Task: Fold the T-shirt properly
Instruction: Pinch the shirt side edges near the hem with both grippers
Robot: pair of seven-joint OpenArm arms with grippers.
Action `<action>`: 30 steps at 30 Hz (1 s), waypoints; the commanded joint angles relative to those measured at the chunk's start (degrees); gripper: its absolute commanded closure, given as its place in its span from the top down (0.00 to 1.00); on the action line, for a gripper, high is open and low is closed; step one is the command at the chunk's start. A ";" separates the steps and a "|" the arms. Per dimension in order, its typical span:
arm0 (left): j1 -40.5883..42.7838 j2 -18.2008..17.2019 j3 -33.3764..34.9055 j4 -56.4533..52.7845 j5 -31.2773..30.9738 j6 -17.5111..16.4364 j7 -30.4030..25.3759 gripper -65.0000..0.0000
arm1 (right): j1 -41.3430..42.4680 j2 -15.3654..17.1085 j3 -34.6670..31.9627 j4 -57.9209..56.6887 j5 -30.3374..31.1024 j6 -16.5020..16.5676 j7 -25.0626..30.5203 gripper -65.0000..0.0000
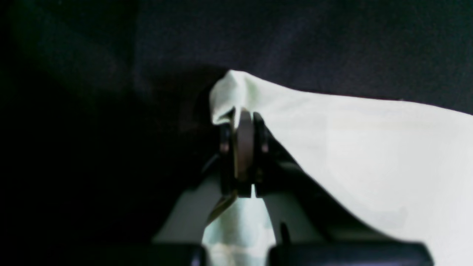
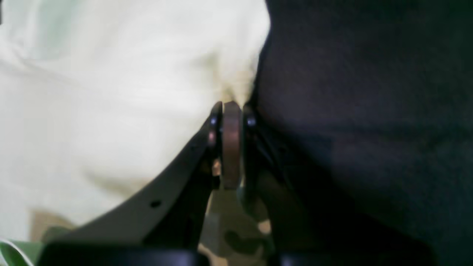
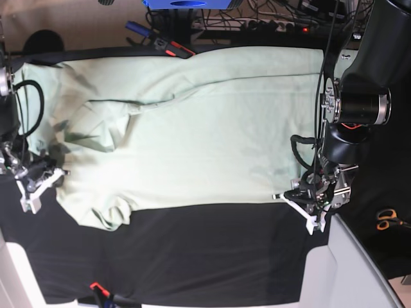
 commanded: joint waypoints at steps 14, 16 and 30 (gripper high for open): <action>13.16 -6.67 -0.34 32.73 0.32 0.03 12.78 0.00 | 0.73 1.59 0.63 4.87 0.90 -0.70 1.31 0.00; 13.95 -6.76 -0.34 33.35 0.32 -0.06 12.78 0.00 | 0.73 1.59 0.63 4.87 0.90 -3.25 1.40 0.00; 18.52 -8.78 -0.43 42.32 0.23 -0.15 12.78 0.00 | -0.86 2.82 0.63 6.63 0.99 -6.24 4.39 0.00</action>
